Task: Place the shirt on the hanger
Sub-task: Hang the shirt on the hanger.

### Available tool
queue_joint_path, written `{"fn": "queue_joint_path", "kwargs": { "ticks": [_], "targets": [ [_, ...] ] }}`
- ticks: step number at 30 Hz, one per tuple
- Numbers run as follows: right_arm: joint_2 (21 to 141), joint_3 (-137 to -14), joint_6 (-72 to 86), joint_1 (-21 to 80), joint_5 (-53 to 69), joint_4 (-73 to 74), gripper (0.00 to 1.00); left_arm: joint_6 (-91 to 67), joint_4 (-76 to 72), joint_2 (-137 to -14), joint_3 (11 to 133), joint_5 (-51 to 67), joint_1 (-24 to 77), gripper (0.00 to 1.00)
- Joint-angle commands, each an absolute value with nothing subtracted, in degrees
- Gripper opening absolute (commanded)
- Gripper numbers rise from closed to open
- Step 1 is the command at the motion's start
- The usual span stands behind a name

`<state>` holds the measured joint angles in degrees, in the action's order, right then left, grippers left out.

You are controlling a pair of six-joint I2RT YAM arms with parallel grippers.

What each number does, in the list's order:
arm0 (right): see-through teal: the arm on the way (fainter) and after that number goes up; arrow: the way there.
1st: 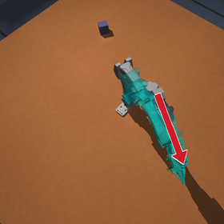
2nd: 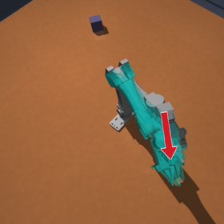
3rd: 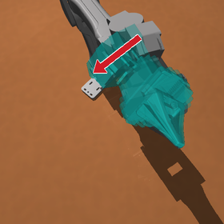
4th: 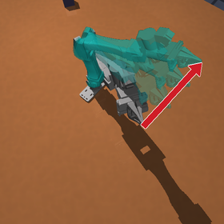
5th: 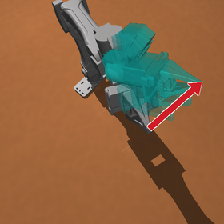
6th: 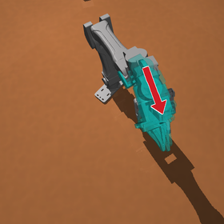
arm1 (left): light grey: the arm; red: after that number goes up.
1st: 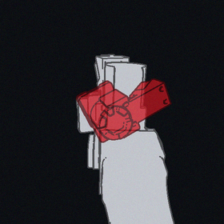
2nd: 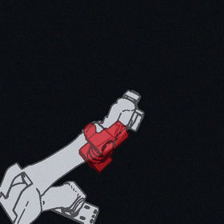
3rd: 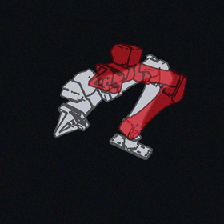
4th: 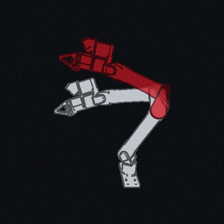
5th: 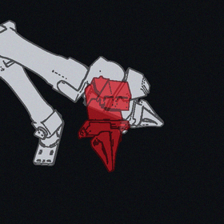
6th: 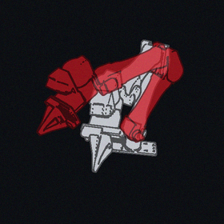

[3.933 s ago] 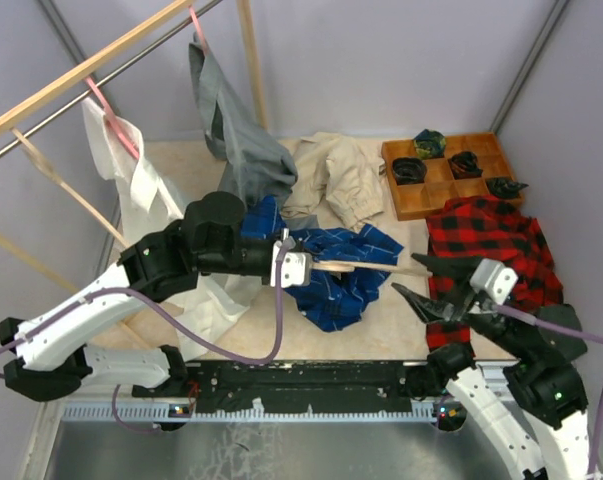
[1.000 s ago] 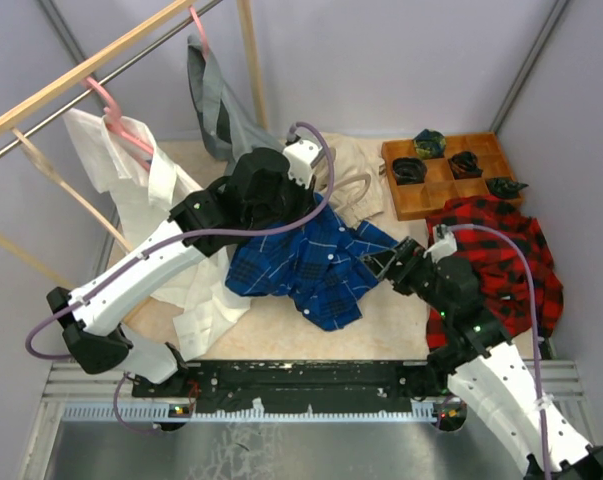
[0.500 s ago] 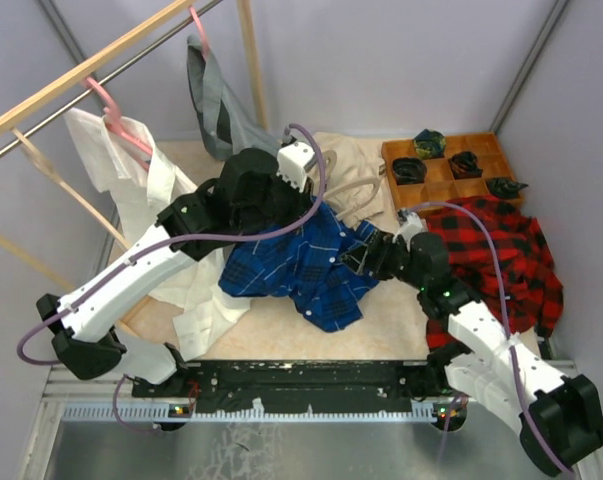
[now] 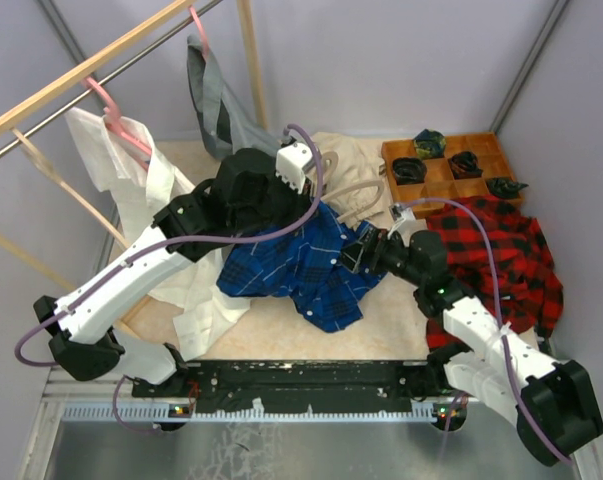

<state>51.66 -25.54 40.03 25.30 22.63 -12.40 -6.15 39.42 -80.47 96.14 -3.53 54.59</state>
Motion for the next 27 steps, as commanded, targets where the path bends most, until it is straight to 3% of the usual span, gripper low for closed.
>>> {"fn": "queue_joint_path", "kwargs": {
  "ticks": [1,5,16,22,27],
  "targets": [
    [50.2,-25.32,39.61,24.79,23.3,-16.37,0.9,-5.72,36.82,-78.58,98.09,-3.09,54.5,0.0],
    [47.87,-24.86,39.36,24.76,21.51,-14.39,0.96,-5.85,36.96,-78.68,98.13,-2.74,54.51,0.0],
    [45.48,-25.38,37.12,24.7,19.08,-11.08,0.78,-5.76,36.69,-77.66,98.15,-0.74,54.49,0.0],
    [40.96,-24.0,36.12,24.7,8.16,-4.39,0.8,-5.77,37.47,-77.42,99.57,-1.12,54.5,0.0],
    [40.19,-23.2,38.45,24.61,6.74,-4.93,0.8,-5.98,37.86,-77.22,100.58,0.28,54.49,0.0]
  ]
}}
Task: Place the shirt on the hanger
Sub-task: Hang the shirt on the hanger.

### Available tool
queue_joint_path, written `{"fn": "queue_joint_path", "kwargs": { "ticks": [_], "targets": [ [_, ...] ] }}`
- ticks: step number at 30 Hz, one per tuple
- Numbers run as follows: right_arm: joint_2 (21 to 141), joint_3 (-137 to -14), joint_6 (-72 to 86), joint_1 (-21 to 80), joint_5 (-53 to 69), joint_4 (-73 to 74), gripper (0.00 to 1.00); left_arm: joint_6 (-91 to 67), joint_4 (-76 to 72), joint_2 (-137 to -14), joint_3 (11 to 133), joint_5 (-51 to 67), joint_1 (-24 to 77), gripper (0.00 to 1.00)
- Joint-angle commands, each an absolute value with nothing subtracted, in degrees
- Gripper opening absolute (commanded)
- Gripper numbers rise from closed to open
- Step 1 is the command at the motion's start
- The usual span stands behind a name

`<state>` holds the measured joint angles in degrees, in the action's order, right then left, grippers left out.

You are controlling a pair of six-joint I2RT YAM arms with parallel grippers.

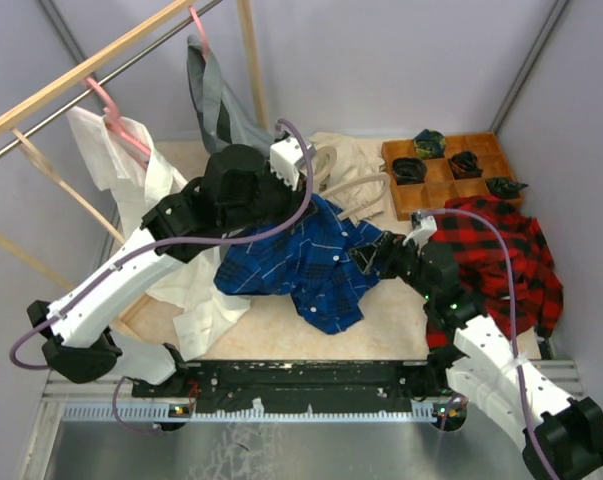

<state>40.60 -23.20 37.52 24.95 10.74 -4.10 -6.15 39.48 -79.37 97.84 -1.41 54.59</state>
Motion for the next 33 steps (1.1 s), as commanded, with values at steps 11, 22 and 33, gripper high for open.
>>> {"fn": "queue_joint_path", "kwargs": {
  "ticks": [11,22,33],
  "targets": [
    [35.0,-12.06,63.5,24.61,5.88,-25.69,0.71,-6.33,36.58,-76.31,100.5,0.88,54.51,0.0],
    [32.61,-8.44,67.92,24.44,0.16,-31.83,0.7,-6.96,35.99,-75.7,99.54,2.78,54.5,0.0],
    [41.88,-10.06,66.79,24.02,4.31,-38.74,0.64,-7.57,35.02,-74.74,99.34,4.98,54.49,0.0]
  ]
}}
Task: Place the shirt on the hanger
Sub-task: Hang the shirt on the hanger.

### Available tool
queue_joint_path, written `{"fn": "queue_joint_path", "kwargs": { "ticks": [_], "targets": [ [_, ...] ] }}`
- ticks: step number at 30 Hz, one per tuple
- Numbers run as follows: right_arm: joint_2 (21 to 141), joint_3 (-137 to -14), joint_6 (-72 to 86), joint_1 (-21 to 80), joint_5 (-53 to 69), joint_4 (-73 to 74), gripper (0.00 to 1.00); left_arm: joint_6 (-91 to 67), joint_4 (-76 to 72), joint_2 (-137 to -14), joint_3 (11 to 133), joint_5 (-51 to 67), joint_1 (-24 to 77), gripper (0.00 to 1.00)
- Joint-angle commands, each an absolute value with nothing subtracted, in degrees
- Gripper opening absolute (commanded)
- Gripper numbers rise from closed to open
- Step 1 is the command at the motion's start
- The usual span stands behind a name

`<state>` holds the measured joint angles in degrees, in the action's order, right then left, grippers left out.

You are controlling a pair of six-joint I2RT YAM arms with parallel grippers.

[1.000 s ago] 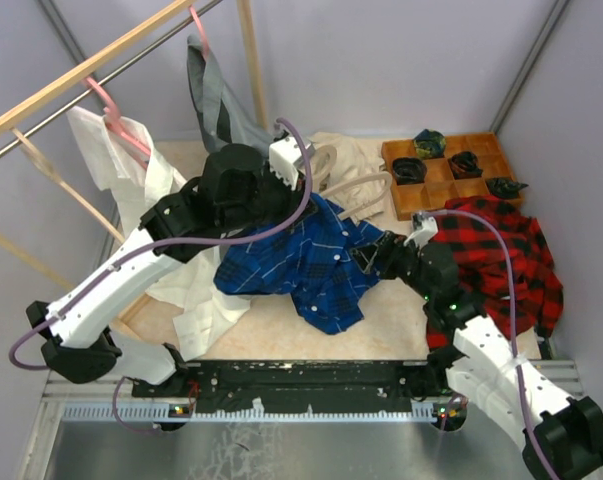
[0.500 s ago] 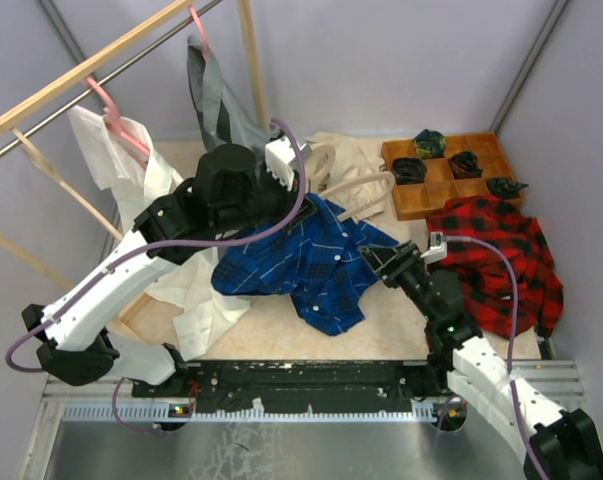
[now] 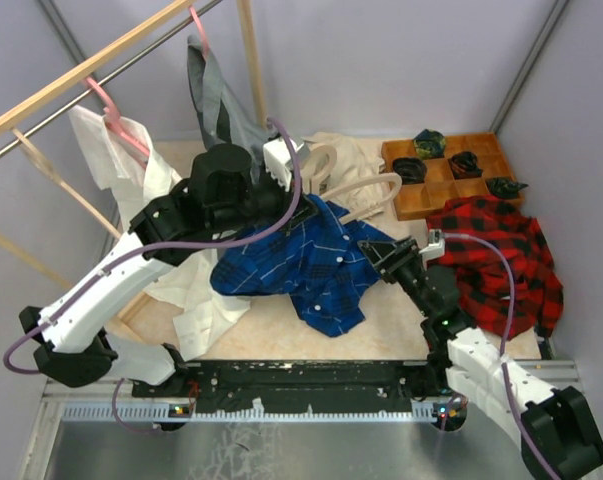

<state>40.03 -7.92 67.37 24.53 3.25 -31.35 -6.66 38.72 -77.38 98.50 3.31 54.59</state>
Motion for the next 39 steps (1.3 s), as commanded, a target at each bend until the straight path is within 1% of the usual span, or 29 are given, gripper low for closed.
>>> {"fn": "queue_joint_path", "kwargs": {
  "ticks": [1,5,8,9,13,14,20,24,31,39],
  "targets": [
    [42.56,-10.09,66.59,24.0,4.83,-39.61,0.63,-7.61,34.86,-74.48,99.13,4.98,54.5,0.0],
    [44.37,-10.34,65.74,23.74,6.97,-43.68,0.54,-8.08,34.08,-73.58,98.61,4.87,54.49,0.0],
    [45.23,-10.52,65.32,23.6,8.08,-45.5,0.43,-8.47,33.66,-73.04,98.19,4.76,54.49,0.0],
    [45.28,-10.81,65.0,23.56,8.23,-45.52,0.37,-8.58,33.38,-72.76,97.87,4.68,54.49,0.0],
    [43.88,-12.86,62.64,23.42,7.75,-41.03,0.04,-8.82,32.78,-71.79,96.64,4.32,54.49,0.0],
    [43.18,-13.63,61.67,23.4,7.34,-39.03,0.0,-8.79,32.75,-71.58,96.45,4.23,54.54,0.0],
    [38.2,-20.35,51.45,23.29,4.1,-22.38,0.0,-8.84,32.81,-69.77,94.67,3.61,54.49,0.0],
    [38.58,-26.09,45.95,22.99,3.15,-12.8,0.0,-9.0,32.12,-67.91,92.62,3.92,54.49,0.0],
    [44.04,-33.7,43.4,18.82,7.14,-6.68,0.0,-9.51,32.14,-65.53,90.45,4.31,54.49,0.0],
    [50.89,-40.92,39.9,7.11,17.92,-4.3,0.0,-9.75,32.41,-63.78,88.62,4.49,54.53,0.0]
  ]
}}
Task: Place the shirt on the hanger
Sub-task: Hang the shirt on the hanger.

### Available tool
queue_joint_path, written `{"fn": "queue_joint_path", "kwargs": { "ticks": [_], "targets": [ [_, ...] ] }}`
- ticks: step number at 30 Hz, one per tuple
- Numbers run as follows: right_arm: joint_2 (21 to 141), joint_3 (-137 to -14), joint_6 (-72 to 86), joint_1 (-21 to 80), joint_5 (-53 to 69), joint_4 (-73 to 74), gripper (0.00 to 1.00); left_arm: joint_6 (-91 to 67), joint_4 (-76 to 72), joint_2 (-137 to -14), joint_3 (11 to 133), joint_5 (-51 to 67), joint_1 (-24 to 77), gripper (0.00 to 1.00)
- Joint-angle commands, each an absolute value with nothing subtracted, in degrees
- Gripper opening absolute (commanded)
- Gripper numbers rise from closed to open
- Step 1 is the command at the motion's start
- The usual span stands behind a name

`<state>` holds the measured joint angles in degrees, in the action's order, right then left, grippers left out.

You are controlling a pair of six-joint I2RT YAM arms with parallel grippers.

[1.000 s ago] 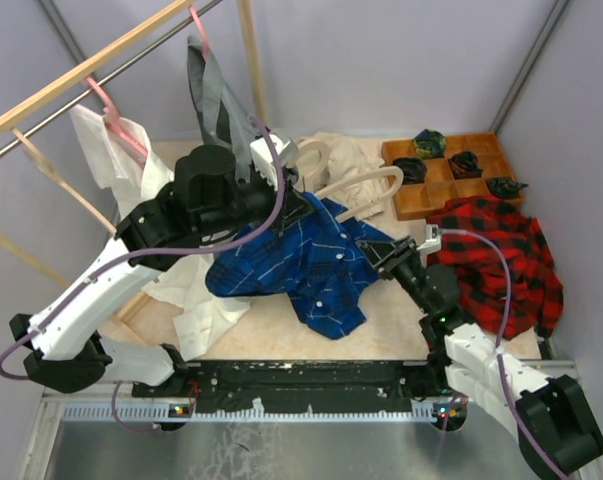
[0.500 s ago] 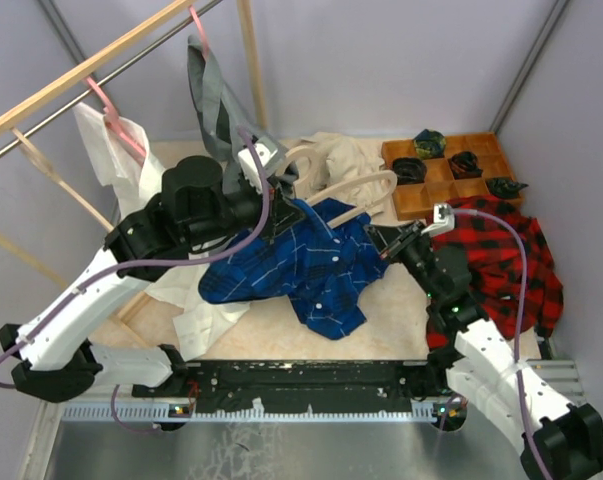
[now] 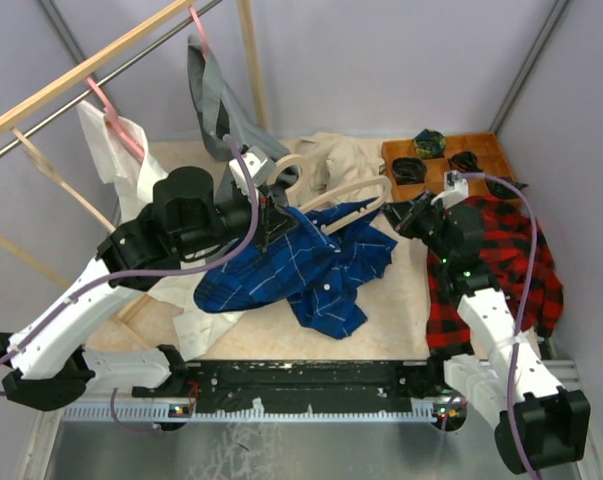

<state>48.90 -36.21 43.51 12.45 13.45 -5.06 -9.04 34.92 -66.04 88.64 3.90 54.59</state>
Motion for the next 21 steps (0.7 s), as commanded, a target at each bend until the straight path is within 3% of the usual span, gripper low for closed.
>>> {"fn": "queue_joint_path", "kwargs": {
  "ticks": [1,8,21],
  "targets": [
    [51.44,-41.55,39.26,5.91,19.07,-4.38,0.0,-9.76,32.43,-63.66,88.48,4.63,54.5,0.0],
    [53.95,-48.38,33.85,0.75,23.21,-1.32,0.0,-9.93,32.4,-63.39,87.55,4.87,54.49,0.0],
    [55.14,-60.85,22.31,0.33,16.36,10.97,0.0,-9.67,33.35,-61.32,85.45,4.15,54.54,0.0]
  ]
}}
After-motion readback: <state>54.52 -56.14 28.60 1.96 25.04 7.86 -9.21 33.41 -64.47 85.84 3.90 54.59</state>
